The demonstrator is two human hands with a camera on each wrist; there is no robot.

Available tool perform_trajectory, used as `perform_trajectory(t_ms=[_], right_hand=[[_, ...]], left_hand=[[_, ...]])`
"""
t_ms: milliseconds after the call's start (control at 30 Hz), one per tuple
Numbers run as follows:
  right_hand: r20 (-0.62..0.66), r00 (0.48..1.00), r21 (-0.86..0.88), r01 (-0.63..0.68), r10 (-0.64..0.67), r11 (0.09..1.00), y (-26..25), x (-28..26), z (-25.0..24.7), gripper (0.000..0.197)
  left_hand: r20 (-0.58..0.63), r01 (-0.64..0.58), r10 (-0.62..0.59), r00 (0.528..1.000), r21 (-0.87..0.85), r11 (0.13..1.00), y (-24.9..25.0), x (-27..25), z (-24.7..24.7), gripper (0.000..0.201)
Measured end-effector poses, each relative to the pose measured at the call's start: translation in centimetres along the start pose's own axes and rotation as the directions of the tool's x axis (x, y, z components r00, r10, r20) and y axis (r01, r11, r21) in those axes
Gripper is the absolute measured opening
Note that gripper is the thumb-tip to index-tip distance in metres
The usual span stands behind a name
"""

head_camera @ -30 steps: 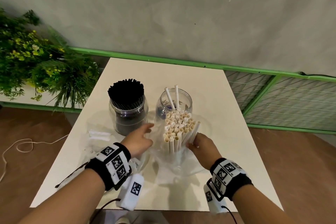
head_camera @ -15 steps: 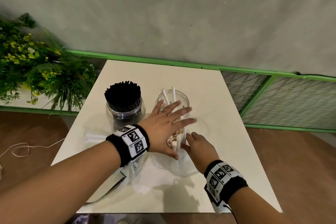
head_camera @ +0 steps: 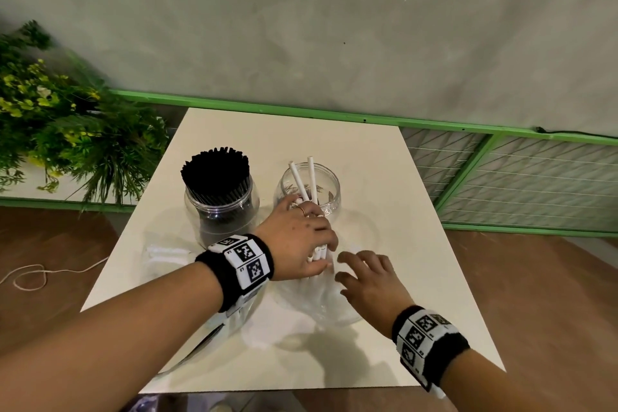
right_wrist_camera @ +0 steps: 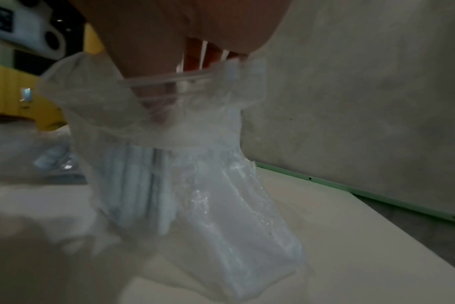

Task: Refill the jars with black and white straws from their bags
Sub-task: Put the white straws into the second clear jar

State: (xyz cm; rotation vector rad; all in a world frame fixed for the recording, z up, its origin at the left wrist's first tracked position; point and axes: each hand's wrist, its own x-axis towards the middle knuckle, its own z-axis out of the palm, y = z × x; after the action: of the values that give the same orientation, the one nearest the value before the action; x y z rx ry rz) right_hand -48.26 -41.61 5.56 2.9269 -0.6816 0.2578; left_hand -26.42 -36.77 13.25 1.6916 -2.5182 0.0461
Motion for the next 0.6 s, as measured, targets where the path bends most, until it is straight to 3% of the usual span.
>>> perform_trajectory(t_ms=[67,133,233,300,367,500,600], right_hand=[[0.063,0.995,-0.051,0.084,-0.081,0.995,0.4,0.0,0.5,0.024],[0.111,0.988,-0.044,0.112,-0.106,0.993,0.7,0.2,0.6,0.037],[0.156,0.986,0.048,0.052,-0.058,0.998,0.6,0.6,0.3,0.068],[0.13,0.992,0.082,-0.004,-0.007,0.997,0.6,1.0,0.5,0.074],[0.079,0.997,0.082,-0.032,0.026,0.996,0.8,1.2,0.8,0.061],[0.078,0.991,0.1,0.098,-0.106,0.99,1.5,-1.4,1.4,0.005],[0.329,0.941,0.264,-0.011,-0.08,0.964,1.3,-3.3,1.7,0.036]], left_hand=[[0.012,0.009,-0.009,1.0,-0.001,1.0,0.1,0.1,0.1,0.033],[0.028,0.018,-0.019,0.999,0.002,1.0,0.2,0.2,0.1,0.033],[0.043,0.032,-0.032,0.999,0.006,0.999,0.2,0.2,0.0,0.033],[0.047,0.041,-0.041,0.998,0.009,0.999,0.3,0.1,-0.1,0.034],[0.042,0.05,-0.05,0.998,0.002,0.999,0.4,0.1,-0.1,0.033],[0.051,0.053,-0.053,0.997,-0.009,0.999,0.3,0.3,-0.1,0.033],[0.055,0.044,-0.043,0.998,-0.004,0.999,0.4,0.5,-0.2,0.033]])
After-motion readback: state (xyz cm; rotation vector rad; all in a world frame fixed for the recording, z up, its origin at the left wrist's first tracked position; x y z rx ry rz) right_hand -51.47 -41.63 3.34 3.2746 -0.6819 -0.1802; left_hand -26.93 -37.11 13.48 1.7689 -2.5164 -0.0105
